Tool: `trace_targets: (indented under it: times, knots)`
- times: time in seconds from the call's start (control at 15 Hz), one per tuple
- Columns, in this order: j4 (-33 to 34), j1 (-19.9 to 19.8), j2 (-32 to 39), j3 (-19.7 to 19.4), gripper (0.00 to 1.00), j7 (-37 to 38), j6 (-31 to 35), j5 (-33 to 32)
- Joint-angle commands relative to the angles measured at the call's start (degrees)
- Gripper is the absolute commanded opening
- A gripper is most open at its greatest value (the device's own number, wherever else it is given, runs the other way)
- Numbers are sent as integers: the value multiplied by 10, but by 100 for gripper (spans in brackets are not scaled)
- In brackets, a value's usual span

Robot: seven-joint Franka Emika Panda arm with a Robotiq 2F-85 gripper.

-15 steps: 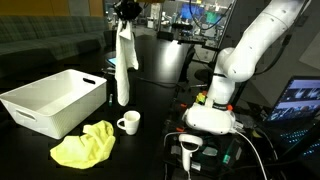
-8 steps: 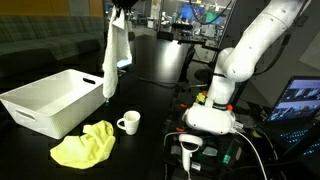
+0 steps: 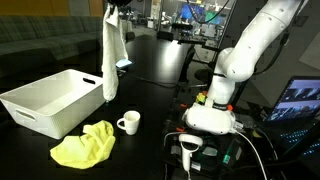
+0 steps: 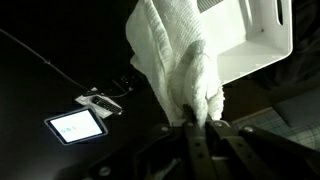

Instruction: Put the towels into the basket and the marker and tape into the mug

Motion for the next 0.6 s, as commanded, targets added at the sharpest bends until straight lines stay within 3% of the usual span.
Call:
trace_targets:
  times: [0.0, 0.27, 0.33, 0.53]
  knots:
    - [21, -9, 16, 9, 2, 2, 4, 17]
    - [22, -7, 21, 6, 2, 10, 2, 30]
    - [117, -17, 94, 11, 2, 12, -18, 21]
    - [181, -13, 142, 7, 2, 25, -28, 27]
